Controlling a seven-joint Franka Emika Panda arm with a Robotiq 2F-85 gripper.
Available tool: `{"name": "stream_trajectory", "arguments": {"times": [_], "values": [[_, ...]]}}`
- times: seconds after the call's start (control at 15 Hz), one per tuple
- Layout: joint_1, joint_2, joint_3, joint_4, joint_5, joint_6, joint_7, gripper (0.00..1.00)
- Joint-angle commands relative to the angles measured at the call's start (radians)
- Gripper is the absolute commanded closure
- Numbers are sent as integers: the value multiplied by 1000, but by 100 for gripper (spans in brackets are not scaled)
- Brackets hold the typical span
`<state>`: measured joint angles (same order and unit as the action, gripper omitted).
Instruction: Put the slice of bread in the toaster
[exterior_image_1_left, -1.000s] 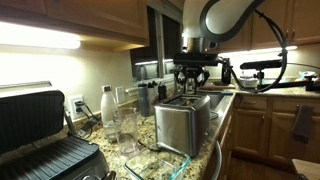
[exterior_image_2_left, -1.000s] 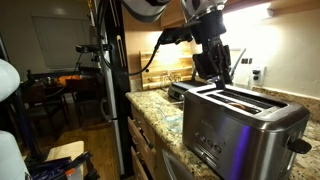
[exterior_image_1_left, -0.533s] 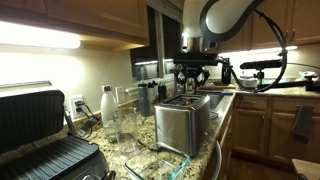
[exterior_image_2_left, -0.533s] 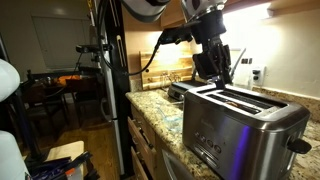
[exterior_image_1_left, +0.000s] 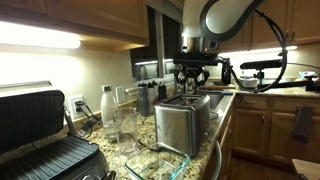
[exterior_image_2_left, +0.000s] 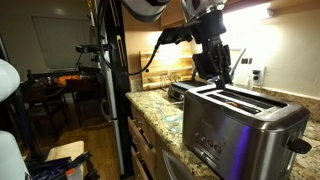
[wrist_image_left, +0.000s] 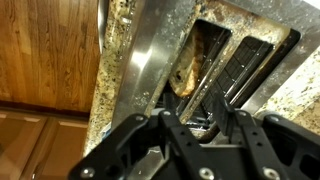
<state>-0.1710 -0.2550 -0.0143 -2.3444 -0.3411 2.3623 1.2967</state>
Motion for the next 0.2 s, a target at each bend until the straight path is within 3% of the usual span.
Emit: {"name": "stream_trajectory", "arguments": {"times": [0.0, 0.13], "values": [[-6, 0, 6, 1, 3, -1, -3, 55], [-6, 0, 6, 1, 3, -1, -3, 55]]}}
